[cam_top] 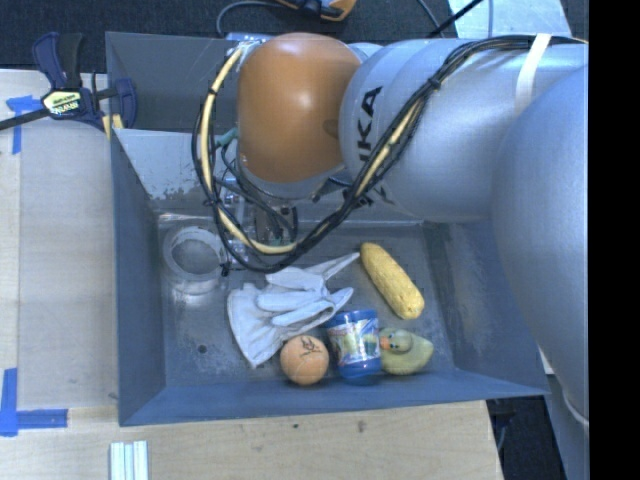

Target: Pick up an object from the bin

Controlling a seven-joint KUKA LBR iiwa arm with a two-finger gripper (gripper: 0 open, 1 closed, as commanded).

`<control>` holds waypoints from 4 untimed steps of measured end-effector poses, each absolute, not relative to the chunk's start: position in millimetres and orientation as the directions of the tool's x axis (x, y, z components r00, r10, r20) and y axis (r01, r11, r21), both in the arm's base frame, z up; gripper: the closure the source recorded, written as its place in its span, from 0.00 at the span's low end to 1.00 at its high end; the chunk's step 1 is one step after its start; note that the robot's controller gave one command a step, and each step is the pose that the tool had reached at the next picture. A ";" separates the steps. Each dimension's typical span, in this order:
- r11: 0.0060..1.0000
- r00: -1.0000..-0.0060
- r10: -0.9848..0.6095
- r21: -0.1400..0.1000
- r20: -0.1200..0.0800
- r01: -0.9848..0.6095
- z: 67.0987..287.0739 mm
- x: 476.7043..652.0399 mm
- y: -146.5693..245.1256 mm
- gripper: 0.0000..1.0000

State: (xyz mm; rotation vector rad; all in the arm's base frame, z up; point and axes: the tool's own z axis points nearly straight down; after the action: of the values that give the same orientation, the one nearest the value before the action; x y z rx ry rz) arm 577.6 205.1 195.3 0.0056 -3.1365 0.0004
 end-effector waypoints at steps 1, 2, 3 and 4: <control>1.000 -1.000 0.000 0.001 -0.002 0.000 200.3 579.1 203.9 0.00; 1.000 -1.000 0.007 0.002 -0.006 0.007 197.4 579.2 203.3 0.00; 1.000 -1.000 0.004 0.002 -0.007 0.004 148.4 586.5 220.3 0.00; 0.989 -0.989 -0.151 0.001 -0.003 -0.151 119.2 574.8 215.0 0.00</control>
Offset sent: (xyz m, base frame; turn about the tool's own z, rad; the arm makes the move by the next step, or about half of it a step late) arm -0.0188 -0.0184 -0.1108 0.1706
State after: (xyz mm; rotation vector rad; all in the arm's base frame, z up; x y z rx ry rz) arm 574.8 215.0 119.2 0.2375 -3.1359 -0.0022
